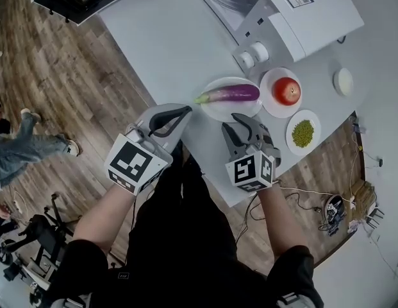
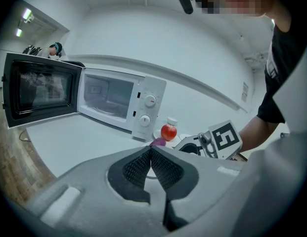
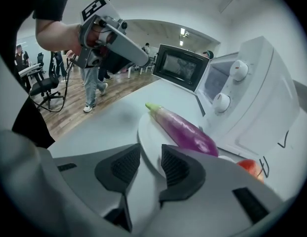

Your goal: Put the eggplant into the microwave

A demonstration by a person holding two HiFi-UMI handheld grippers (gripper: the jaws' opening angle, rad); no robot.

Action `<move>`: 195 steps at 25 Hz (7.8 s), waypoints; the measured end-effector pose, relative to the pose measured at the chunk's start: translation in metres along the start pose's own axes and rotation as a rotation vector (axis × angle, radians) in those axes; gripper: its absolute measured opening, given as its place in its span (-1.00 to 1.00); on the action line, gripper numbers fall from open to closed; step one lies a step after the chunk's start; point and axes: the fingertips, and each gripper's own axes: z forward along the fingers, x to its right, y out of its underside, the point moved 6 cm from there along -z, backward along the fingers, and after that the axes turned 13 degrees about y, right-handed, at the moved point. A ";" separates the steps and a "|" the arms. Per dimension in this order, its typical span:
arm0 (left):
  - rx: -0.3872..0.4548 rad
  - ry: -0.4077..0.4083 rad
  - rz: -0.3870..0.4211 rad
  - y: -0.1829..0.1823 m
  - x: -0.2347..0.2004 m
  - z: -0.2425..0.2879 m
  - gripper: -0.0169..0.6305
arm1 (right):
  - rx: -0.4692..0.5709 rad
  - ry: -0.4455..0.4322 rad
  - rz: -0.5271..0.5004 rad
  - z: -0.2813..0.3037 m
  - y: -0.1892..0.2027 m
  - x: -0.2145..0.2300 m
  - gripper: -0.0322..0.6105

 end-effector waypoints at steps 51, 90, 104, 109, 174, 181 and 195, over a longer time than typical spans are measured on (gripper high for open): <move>-0.027 -0.056 0.019 0.005 0.009 -0.021 -0.92 | 0.041 0.418 -0.631 0.004 -0.012 -0.027 -0.82; 0.050 -0.199 0.112 -0.058 0.065 -0.086 -0.92 | 0.348 0.608 -0.776 -0.089 -0.122 0.005 -0.82; 0.114 -0.189 0.181 -0.085 0.033 -0.149 -0.92 | 0.335 0.670 -0.780 -0.076 -0.200 0.009 -0.82; 0.104 -0.139 0.226 -0.098 0.002 -0.179 -0.92 | 0.277 0.718 -0.749 -0.058 -0.241 0.008 -0.82; 0.017 0.354 0.457 -0.152 -0.283 -0.047 -0.92 | -0.316 0.999 -0.469 0.196 -0.245 0.109 -0.82; 0.009 0.380 0.460 -0.150 -0.284 -0.025 -0.92 | -0.355 0.977 -0.439 0.214 -0.224 0.117 -0.82; -0.023 0.390 0.449 -0.155 -0.291 -0.009 -0.92 | -0.394 0.804 -0.193 0.235 -0.215 0.145 -0.79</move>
